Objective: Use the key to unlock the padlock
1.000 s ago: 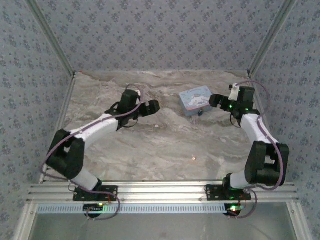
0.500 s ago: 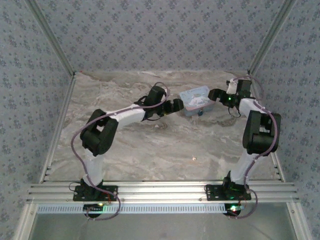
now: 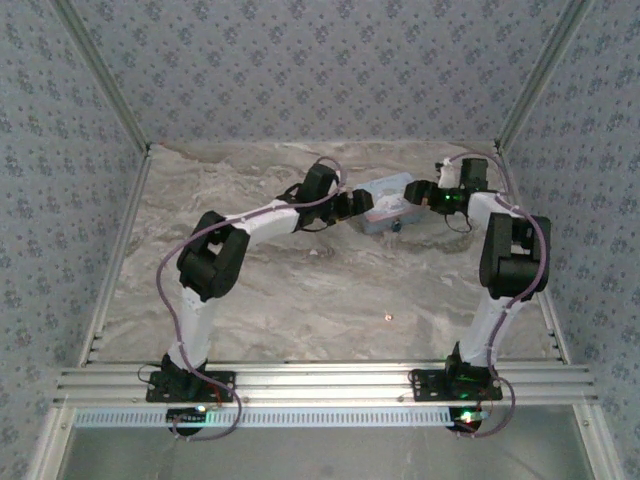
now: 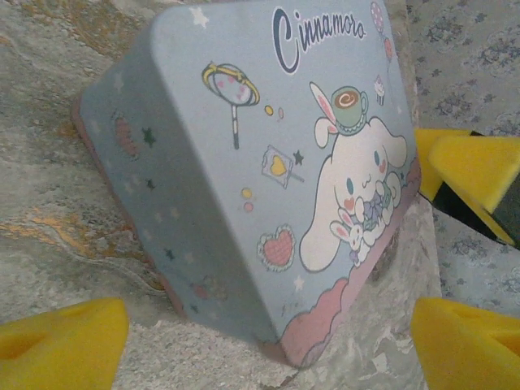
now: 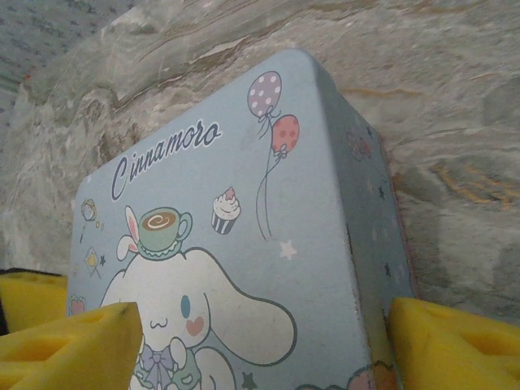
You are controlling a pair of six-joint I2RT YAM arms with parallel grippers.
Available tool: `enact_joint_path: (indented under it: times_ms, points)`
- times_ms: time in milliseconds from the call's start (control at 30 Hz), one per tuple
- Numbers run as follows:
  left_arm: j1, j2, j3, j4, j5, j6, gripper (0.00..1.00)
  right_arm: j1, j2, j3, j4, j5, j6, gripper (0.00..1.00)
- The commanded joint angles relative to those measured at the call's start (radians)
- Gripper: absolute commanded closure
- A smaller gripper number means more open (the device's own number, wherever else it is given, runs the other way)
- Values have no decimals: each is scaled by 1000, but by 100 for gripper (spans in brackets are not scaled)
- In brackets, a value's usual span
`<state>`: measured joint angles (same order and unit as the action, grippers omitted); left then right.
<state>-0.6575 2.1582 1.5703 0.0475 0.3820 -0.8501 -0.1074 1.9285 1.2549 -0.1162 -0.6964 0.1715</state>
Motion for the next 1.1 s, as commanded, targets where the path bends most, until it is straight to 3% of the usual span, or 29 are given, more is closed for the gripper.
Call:
enact_joint_path:
  times_ms: [0,533,700,833,1067]
  points:
    - [23,6,26,-24,19,15,11,37,-40,-41,-29,-46,-16,21]
    - [110,-168,-189,-42,-18,89,10,264,-250,-260,41,-56,63,20]
    - [144,-239,-257,-67,-73,124,5,302,-284,-295,27,-23,91,19]
    - [170,-296,-295,-88,-111,148,2,306,-315,-294,-55,60,91,19]
    - [168,-473,-420,-79,-208,213,2,325,-512,-368,-270,303,101,24]
